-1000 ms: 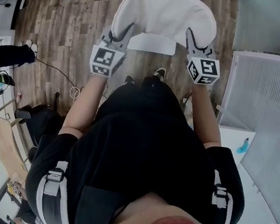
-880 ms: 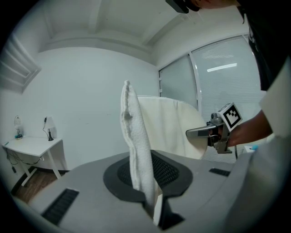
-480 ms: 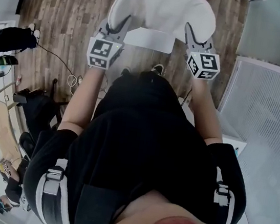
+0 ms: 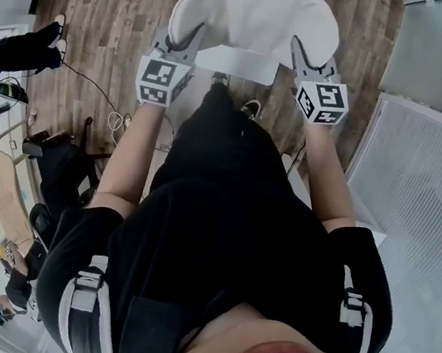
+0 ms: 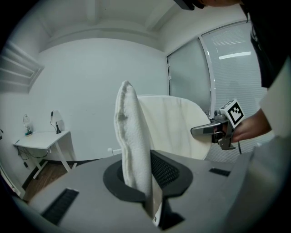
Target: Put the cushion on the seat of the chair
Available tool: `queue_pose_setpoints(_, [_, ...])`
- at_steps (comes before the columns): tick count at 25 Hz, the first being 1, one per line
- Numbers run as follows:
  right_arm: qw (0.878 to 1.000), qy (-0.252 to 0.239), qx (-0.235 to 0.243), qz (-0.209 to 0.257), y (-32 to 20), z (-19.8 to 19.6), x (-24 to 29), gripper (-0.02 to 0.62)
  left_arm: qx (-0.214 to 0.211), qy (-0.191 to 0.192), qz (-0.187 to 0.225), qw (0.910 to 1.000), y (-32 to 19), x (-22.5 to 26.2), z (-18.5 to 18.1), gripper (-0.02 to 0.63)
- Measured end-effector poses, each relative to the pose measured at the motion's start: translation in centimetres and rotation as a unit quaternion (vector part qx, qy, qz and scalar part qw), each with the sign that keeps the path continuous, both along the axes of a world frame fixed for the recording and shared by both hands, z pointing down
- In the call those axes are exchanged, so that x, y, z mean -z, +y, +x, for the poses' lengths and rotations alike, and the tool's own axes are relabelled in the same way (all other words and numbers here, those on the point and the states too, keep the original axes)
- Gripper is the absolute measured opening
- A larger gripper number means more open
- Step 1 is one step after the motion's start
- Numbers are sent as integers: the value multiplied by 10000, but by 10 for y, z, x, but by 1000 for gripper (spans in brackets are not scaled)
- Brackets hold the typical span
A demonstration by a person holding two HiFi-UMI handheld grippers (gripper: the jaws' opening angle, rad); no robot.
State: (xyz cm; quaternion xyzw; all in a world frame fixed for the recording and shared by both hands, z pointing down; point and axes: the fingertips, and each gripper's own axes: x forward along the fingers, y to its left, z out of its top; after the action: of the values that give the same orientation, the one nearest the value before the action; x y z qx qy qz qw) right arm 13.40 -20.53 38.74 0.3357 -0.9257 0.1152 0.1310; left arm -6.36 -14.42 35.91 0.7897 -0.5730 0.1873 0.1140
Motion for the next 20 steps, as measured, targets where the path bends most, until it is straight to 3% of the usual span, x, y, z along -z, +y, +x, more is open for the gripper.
queue_pose_setpoints(4, [9997,52,-6,-219,2,4,-13,58,-59,27,-183,9998,-2,-14,1,52])
queue_pose_setpoints(13, [9941,429,-65,-991,-41,-38,-137,58,-173,271,-1033,9941,-54,-144,-45,54])
queue_pose_setpoints(20, [9820,630,-145,-1774,-50,-57,-239,61,-177,420,-1782,9829,-70,-247,-67,55])
